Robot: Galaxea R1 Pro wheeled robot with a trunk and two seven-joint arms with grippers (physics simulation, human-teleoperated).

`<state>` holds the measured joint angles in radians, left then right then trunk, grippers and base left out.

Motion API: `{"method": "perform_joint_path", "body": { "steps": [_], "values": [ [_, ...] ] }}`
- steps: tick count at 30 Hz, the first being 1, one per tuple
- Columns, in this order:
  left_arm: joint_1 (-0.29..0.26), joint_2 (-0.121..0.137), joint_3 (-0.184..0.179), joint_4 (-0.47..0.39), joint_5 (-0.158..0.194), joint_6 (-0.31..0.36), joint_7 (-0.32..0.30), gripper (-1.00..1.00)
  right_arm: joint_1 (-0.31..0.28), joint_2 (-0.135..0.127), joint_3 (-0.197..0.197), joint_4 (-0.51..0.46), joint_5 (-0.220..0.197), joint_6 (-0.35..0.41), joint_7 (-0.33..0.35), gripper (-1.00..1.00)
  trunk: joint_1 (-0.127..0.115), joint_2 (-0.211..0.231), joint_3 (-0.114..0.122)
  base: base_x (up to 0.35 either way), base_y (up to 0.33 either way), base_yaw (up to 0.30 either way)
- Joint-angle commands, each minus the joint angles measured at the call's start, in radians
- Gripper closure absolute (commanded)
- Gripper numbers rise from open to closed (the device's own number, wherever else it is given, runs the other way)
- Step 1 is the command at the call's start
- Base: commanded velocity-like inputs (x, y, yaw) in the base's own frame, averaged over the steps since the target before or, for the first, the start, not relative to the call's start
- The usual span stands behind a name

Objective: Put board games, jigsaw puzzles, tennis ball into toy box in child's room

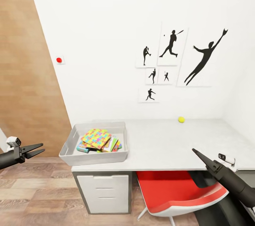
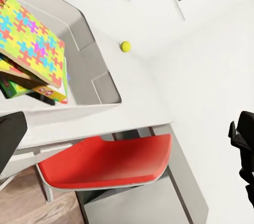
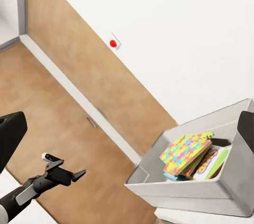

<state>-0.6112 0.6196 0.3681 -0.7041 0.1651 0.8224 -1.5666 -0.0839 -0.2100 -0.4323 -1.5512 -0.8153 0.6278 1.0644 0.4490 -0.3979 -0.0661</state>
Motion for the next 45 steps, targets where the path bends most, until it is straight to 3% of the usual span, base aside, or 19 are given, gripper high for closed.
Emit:
{"method": "perform_joint_path", "body": {
  "steps": [1, 10, 45],
  "values": [
    [-0.001, 0.0, 0.0, 0.0, -0.001, 0.011, -0.004, -1.0, -0.001, 0.0, 0.0, 0.0, -0.005, 0.007, 0.0, -1.0, 0.001, -0.002, -0.002, 0.21, -0.008, 0.002],
    [-0.001, -0.001, 0.0, 0.0, -0.001, 0.011, -0.004, -1.0, -0.001, 0.0, 0.0, 0.0, -0.006, 0.007, 0.0, -1.0, 0.001, -0.002, 0.0, 0.207, -0.095, -0.057],
    [-0.001, -0.004, 0.0, 0.0, -0.001, 0.011, -0.004, -1.0, -0.001, 0.0, 0.001, 0.0, -0.007, 0.008, 0.0, -1.0, 0.001, -0.002, 0.0, 0.037, -0.126, -0.002]
  ]
}}
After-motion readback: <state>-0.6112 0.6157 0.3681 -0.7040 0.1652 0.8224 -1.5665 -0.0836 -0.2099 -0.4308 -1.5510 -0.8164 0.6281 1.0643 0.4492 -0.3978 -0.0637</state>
